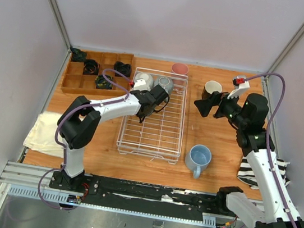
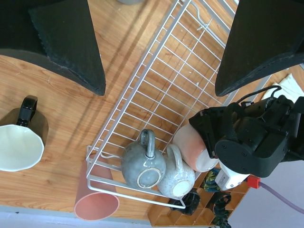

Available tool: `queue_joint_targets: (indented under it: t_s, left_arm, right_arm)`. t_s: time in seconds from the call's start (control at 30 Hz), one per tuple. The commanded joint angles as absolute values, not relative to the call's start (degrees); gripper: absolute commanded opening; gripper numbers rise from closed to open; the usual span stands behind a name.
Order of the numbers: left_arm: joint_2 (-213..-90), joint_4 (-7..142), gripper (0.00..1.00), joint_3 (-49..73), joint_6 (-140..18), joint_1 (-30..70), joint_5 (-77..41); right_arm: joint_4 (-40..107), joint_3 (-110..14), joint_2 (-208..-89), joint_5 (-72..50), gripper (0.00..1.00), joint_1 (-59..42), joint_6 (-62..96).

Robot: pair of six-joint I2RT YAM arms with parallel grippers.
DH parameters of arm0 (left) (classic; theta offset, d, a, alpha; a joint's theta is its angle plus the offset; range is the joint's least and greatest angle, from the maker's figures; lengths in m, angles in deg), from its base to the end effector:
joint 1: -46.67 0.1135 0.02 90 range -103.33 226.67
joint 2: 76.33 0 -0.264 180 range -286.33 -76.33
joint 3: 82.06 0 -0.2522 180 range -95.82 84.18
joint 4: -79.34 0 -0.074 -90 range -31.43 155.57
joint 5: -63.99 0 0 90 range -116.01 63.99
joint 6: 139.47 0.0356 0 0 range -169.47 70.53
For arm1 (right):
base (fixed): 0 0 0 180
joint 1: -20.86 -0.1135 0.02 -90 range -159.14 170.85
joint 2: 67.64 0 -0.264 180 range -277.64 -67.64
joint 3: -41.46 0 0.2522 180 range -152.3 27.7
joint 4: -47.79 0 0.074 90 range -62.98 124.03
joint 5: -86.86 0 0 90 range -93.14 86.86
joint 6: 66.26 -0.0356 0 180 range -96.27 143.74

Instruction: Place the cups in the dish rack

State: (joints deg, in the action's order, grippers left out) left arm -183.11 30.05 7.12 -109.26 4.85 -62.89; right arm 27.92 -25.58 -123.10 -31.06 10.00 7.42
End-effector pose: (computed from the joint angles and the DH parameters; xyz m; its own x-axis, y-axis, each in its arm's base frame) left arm 0.2986 -0.2385 0.2038 -0.6397 -0.3552 -0.6817 -0.4107 0.9075 -0.0876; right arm 0.2146 0.0581 0.3664 -0.3105 0.1932 -0.9307 -0.5567 0.7567 0.3429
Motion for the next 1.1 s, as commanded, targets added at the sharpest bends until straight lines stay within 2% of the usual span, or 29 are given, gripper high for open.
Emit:
queue_joint_targets:
  t_s: [0.0,0.3,0.53,0.8,1.07]
  left_arm:
    - [-184.4,31.2,0.02,5.3,-109.4,4.6,-65.0]
    - [-183.2,32.5,0.18,6.5,-110.6,4.6,-62.2]
    - [-181.5,35.3,0.39,8.3,-110.4,4.6,-60.0]
    - [-180.5,34.5,0.47,8.2,-110.4,4.4,-59.8]
    - [-176.8,34.7,0.49,9.7,-110.3,4.4,-59.8]
  right_arm:
    - [27.4,-25.1,-122.2,-31.9,0.98,11.0,7.6]
    - [27.5,-25.4,-123.0,-32.2,0.99,11.1,7.2]
    - [28.0,-25.1,-123.4,-32.8,0.98,11.1,6.7]
    - [27.0,-24.5,-123.7,-31.9,0.99,11.1,6.4]
    - [18.0,-24.1,-123.6,-26.8,0.99,11.1,8.1]
